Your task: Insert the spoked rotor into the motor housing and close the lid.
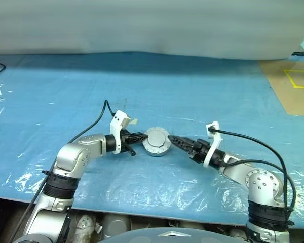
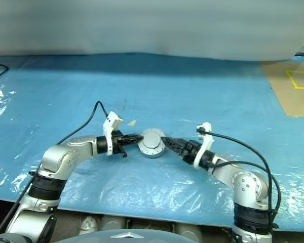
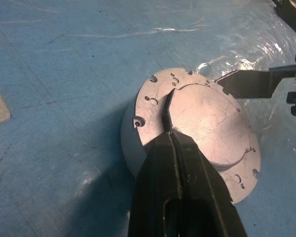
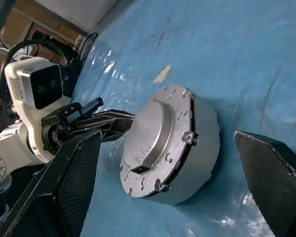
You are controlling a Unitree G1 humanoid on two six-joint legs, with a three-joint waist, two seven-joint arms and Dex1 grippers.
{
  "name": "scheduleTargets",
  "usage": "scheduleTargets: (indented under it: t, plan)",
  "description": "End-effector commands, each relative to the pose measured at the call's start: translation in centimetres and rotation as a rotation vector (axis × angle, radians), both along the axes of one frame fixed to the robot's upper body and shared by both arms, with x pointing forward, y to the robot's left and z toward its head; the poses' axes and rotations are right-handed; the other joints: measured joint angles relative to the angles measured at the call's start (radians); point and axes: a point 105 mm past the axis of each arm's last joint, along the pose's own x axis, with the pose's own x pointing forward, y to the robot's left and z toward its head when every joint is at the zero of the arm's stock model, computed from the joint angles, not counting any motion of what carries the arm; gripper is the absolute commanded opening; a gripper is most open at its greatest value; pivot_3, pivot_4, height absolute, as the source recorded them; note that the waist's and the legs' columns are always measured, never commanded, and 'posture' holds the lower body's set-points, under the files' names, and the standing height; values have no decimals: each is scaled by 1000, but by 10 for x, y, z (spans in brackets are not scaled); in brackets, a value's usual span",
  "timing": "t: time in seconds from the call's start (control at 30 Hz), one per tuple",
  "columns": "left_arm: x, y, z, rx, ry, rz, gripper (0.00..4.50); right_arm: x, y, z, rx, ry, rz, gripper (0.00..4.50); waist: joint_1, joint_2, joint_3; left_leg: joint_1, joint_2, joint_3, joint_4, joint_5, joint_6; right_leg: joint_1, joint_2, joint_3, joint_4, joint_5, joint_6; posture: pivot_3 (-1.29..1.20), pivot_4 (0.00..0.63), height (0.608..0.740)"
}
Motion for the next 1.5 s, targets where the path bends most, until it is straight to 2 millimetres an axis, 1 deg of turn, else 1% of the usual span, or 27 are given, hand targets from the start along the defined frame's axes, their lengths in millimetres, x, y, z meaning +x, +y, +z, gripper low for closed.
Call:
scheduleTargets:
  t: [0.03,0.23,0.37,0.53,0.63,0.7,0.73,0.83,0.87,0.9,0.97,1.0,1.13,1.2,1.33,1.4,1.43,1.5]
  plan:
    - [-3,-4,-9,23,25,-17,0,4,7,14,119,19,-6,4469,0,0,0,0,0,0,0,0,0,0,0,0,0,0,0,0,150,740]
    - [-4,-5,-9,17,24,-17,0,5,9,0,103,111,-3,4469,0,0,0,0,0,0,0,0,0,0,-1,0,0,0,1,0,150,740]
    - [-5,-5,-10,15,24,-16,0,-2,7,-13,89,186,16,4469,1,1,0,0,-2,-1,0,0,0,0,-1,-1,0,2,4,0,150,740]
    - [-7,-6,-11,17,23,-15,0,-10,-1,-22,203,284,4,4469,1,1,-1,0,-3,-1,0,0,0,1,-1,-1,0,2,5,0,150,740]
    - [-8,-7,-13,19,24,-16,0,-14,-3,-25,243,320,2,4469,1,1,-1,0,-3,-1,0,0,0,1,-1,-1,0,1,5,0,150,740]
    - [-10,-7,-15,22,26,-17,0,-14,-4,-27,258,337,-14,4097,1,2,-2,0,-3,-1,0,0,0,1,-1,-1,0,1,5,0,150,740]
    - [-10,-7,-16,23,26,-18,0,-14,-4,-28,255,342,-17,3841,1,2,-2,0,-3,-1,0,0,0,1,-1,-1,0,1,5,0,150,740]
    - [-11,-7,-17,25,27,-20,0,-12,-1,-31,250,356,-17,2700,1,3,-2,0,-3,-1,0,0,0,1,-1,-1,1,1,5,0,150,740]
    - [-11,-7,-17,25,27,-20,0,-11,2,-32,251,359,-16,2397,1,3,-2,0,-3,-1,0,0,0,1,-1,-1,1,1,5,0,150,740]
    - [-12,-7,-17,26,27,-20,0,-10,4,-32,250,360,-14,1963,1,3,-2,0,-3,-1,0,0,0,1,-1,-1,0,1,5,0,150,740]
    - [-12,-7,-17,27,28,-21,0,-9,7,-33,251,361,-12,1291,0,3,-3,0,-3,-1,0,0,0,1,-1,-1,0,1,6,0,150,740]
    - [-12,-7,-17,28,28,-22,0,-8,9,-33,252,361,-11,1077,0,3,-3,1,-3,-1,0,0,0,2,-1,-1,0,1,6,0,150,740]
    - [-14,-5,-18,35,29,-22,0,-4,12,-32,266,351,-22,1077,-1,4,-4,1,-3,-1,0,0,0,3,-1,-1,1,-1,5,0,150,740]
    - [-14,-5,-19,38,30,-21,0,-3,11,-30,273,337,-32,1077,-1,4,-4,2,-3,-1,0,0,0,3,-1,-1,1,-4,9,0,150,740]
    - [-15,-5,-20,39,33,-22,0,-6,11,-25,287,316,-6,1077,0,4,-5,2,-3,-1,1,0,0,3,-2,-1,1,-4,9,0,150,740]
    - [-15,-6,-21,39,35,-24,0,-7,11,-25,284,313,3,1775,0,4,-5,2,-3,-1,1,0,0,3,-2,-1,1,-2,6,0,150,740]
    - [-15,-6,-21,39,35,-25,0,-7,11,-25,283,313,4,1969,0,4,-5,2,-3,-1,0,0,0,3,-2,-1,1,0,5,0,150,740]
    - [-15,-7,-21,38,36,-25,0,-7,11,-27,267,314,-2,2688,0,5,-5,1,-3,-1,0,0,0,2,-1,-1,1,0,5,0,150,740]
